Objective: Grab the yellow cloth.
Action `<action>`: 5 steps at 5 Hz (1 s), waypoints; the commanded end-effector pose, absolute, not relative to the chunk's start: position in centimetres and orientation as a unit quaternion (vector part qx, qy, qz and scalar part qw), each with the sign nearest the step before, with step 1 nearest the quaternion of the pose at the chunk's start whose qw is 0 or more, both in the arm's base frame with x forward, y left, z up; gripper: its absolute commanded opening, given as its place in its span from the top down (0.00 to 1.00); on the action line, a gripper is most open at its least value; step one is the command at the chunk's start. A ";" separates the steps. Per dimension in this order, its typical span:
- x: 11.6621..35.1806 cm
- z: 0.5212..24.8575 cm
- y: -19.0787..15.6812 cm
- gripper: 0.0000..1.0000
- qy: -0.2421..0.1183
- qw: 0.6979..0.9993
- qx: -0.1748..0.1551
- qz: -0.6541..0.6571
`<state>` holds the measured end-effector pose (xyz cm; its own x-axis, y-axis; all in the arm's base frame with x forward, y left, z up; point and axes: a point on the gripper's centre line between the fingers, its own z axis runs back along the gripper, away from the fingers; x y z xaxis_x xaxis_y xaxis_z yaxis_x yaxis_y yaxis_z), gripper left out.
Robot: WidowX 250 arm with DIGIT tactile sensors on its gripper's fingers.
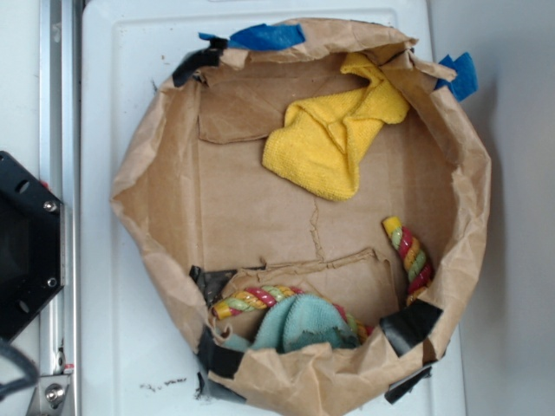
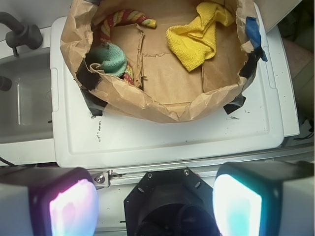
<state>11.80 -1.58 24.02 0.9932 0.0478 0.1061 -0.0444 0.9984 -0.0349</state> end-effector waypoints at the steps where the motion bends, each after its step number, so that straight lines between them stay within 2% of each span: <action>1: 11.8 24.0 -1.6 0.00 -0.053 0.998 -0.016 0.023; 2: 15.5 22.5 -0.2 0.00 -0.083 0.989 -0.041 0.115; 3: 17.8 20.7 1.2 0.00 -0.118 0.969 -0.085 0.199; 4: 20.3 17.4 2.0 0.00 -0.108 0.969 -0.043 0.219; 5: 20.3 17.4 2.0 0.00 -0.108 0.969 -0.043 0.219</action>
<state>20.01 1.77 16.56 0.8845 0.4366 0.1643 -0.4220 0.8990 -0.1172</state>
